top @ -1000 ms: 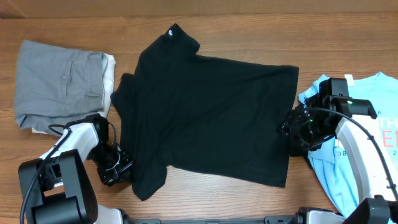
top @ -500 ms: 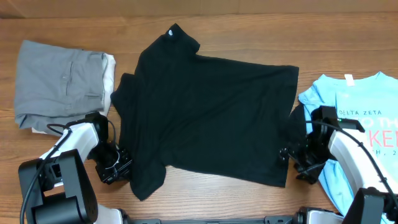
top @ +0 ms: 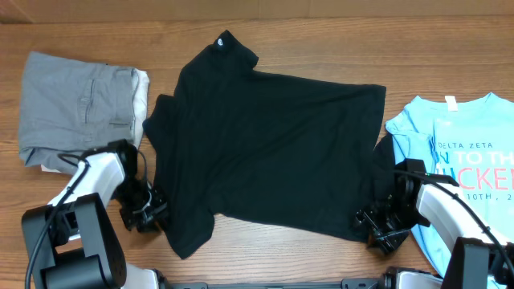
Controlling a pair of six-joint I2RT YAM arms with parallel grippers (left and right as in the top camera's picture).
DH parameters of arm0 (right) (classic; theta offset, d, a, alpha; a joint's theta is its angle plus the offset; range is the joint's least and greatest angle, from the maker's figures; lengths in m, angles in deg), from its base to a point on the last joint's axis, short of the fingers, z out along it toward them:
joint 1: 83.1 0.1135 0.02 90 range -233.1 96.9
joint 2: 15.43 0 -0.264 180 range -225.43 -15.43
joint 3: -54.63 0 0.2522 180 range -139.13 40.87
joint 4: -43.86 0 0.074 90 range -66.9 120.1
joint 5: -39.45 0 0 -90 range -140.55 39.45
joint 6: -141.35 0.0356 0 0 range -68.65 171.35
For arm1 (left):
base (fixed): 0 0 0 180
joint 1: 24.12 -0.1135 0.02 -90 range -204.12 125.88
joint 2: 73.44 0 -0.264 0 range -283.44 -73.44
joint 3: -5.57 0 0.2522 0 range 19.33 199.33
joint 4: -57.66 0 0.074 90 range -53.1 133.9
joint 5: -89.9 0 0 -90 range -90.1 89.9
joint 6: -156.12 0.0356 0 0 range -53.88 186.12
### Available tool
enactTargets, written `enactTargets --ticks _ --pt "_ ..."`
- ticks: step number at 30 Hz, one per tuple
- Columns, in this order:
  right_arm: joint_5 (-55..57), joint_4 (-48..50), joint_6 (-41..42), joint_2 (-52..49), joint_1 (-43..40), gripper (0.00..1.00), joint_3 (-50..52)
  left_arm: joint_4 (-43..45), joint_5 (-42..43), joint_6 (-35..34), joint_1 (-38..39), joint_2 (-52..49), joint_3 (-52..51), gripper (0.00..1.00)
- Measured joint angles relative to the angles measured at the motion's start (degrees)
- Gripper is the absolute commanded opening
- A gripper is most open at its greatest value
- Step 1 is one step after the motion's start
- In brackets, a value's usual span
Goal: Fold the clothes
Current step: 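Grasp the shirt's bottom hem corners with both grippers, then hold the hem corners with both grippers and lift them slightly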
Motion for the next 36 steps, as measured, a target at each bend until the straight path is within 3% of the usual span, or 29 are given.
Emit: enactTargets --ticks 4,7,11,26,32,36 --pt "-0.1 0.1 0.3 0.0 0.0 0.55 0.1 -3.1 0.0 0.6 0.0 0.0 4.7 0.33" --pt "-0.2 0.3 0.3 0.0 0.0 0.28 0.1 -5.5 0.0 1.3 0.0 0.0 6.9 0.32" --pt "-0.3 1.4 0.3 0.0 0.0 0.04 0.2 -5.8 1.2 2.6 0.0 0.8 7.6 0.32" --pt "-0.4 1.5 -2.6 3.6 0.0 0.04 -0.6 -11.6 5.9 3.9 6.1 11.5 7.5 0.47" --pt "-0.4 1.5 -3.7 4.5 0.0 0.04 -1.1 -9.6 6.3 -1.5 8.2 11.6 1.6 0.55" --pt "-0.4 1.5 -4.0 4.5 0.0 0.04 -1.1 -8.2 6.3 -5.7 8.2 11.6 -4.7 0.53"
